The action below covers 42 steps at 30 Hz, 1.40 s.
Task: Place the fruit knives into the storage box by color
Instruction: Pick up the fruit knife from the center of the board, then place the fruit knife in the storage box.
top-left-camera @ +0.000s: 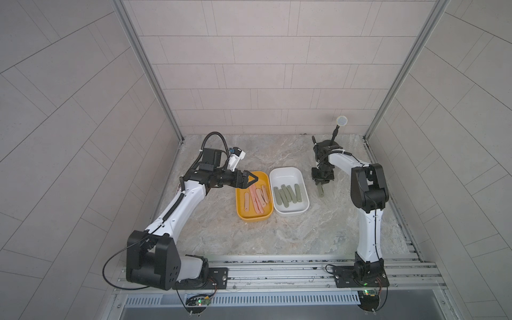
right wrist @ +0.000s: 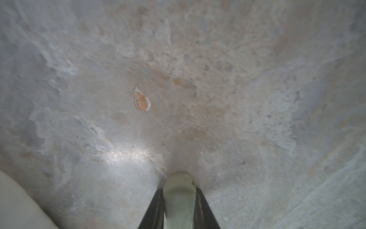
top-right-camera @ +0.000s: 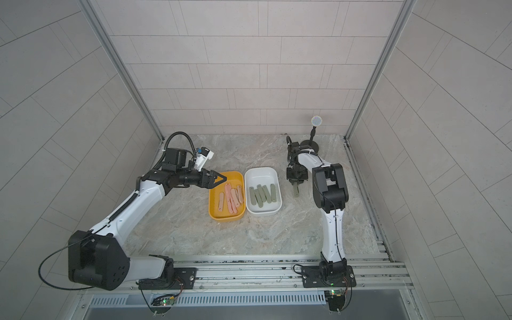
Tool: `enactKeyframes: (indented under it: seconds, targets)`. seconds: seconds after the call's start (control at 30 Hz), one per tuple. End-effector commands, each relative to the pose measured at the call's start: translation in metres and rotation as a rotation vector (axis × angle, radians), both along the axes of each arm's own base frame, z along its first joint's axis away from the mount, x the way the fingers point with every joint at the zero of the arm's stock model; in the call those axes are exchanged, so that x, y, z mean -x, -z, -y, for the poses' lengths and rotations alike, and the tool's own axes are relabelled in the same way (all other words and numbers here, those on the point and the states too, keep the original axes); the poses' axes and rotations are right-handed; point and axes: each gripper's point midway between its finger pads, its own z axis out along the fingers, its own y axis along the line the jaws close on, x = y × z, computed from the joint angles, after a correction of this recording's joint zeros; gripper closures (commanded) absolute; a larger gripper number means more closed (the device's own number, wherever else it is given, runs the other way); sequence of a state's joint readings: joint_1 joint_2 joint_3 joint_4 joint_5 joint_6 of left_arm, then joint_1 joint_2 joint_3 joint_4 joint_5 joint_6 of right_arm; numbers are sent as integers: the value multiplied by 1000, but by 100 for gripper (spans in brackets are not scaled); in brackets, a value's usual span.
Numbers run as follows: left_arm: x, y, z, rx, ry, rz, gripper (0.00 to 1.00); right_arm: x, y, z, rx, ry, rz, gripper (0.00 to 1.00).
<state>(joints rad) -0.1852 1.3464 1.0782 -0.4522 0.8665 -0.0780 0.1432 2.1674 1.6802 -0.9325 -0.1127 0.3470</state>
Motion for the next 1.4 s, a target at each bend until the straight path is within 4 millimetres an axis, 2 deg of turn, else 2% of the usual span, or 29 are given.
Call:
enactKeyframes:
  seconds: [0.0,0.37,0.47,0.63,0.8,1.03,1.2,1.37]
  targets:
    - [-1,-5,-1,1,3,36,12,2,-13,0,1,-12,23,79]
    - [-1,-9,-3,1,-3,45,12,6,-53,-5,5,-31,83,79]
    - [-1,-11,-5,3,-8,48,12,8,-69,-12,5,-50,107,79]
    - [-3,-15,-10,3,-23,54,12,12,-95,-34,-5,-92,153,79]
    - [-6,-22,-21,16,-59,61,12,17,-112,-69,-23,-149,190,79]
    - [-11,-30,-40,40,-111,70,12,25,-111,-122,-54,-234,193,79]
    - [-13,-28,-46,56,-126,59,12,29,-92,-152,-70,-283,165,79]
    - [-13,-28,-46,80,-124,44,12,34,-65,-172,-111,-289,124,79]
